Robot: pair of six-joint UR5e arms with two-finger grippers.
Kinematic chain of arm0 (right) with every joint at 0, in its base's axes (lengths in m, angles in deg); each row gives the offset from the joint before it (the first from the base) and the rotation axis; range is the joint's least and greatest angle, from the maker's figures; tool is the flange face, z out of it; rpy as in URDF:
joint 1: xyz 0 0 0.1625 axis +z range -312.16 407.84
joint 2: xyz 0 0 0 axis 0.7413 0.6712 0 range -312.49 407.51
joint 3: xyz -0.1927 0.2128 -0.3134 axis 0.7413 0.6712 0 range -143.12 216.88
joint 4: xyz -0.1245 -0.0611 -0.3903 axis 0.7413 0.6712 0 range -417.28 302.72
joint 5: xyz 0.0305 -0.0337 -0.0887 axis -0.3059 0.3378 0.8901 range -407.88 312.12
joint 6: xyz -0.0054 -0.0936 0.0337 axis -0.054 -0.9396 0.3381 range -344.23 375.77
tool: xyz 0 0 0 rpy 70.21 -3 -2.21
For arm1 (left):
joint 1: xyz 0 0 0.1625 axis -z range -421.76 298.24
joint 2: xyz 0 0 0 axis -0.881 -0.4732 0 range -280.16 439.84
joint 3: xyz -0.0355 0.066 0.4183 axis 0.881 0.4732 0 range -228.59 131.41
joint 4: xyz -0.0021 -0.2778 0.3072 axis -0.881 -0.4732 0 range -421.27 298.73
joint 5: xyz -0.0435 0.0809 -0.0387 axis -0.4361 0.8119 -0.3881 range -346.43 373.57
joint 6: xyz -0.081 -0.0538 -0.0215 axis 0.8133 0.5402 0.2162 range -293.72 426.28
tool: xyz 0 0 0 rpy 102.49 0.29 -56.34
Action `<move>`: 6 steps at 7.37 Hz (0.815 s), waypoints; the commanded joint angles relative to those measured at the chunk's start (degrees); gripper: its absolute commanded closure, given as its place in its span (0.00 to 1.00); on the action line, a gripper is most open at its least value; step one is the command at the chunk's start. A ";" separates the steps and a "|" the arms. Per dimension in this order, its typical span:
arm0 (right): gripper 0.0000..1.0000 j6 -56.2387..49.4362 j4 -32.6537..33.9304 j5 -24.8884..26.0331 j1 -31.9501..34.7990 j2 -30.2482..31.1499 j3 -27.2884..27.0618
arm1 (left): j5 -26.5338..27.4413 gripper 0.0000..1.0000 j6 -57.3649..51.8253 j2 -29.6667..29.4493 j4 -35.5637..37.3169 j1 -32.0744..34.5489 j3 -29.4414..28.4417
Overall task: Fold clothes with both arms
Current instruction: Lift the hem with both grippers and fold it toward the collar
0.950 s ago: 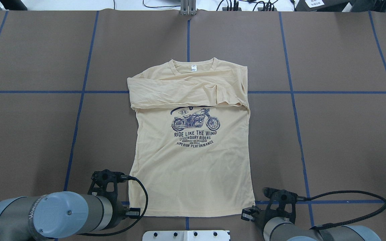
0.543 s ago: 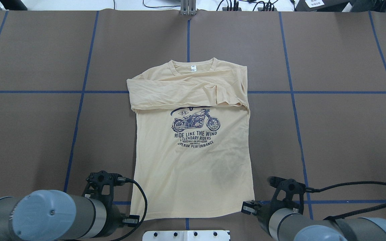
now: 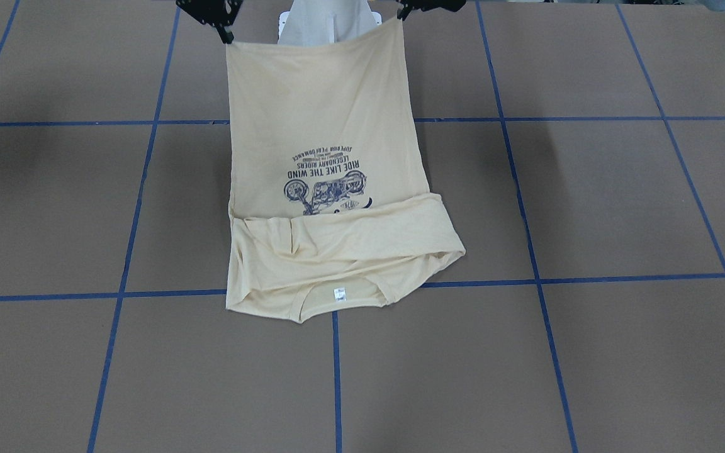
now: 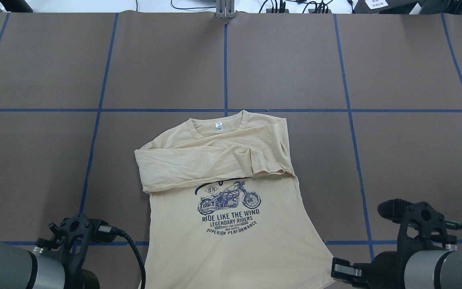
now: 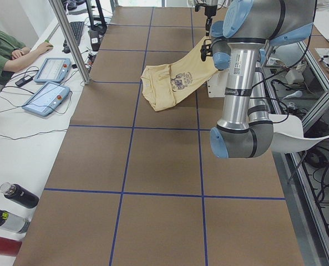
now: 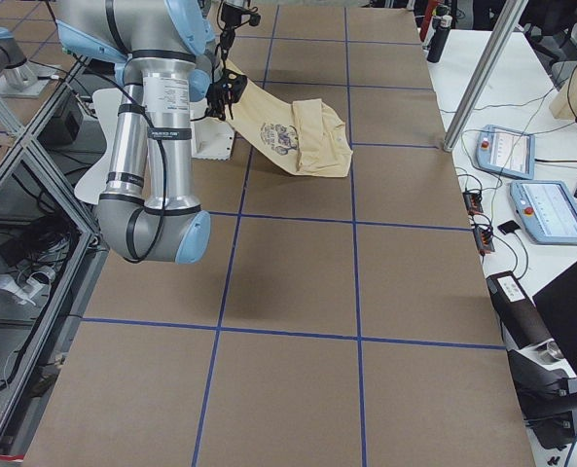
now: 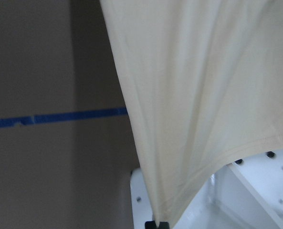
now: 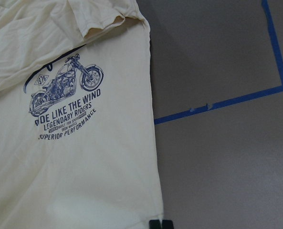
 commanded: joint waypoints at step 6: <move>1.00 -15.30 -7.89 -3.01 27.41 -17.18 29.87 | 8.03 1.00 -10.86 -9.19 0.72 22.78 -17.83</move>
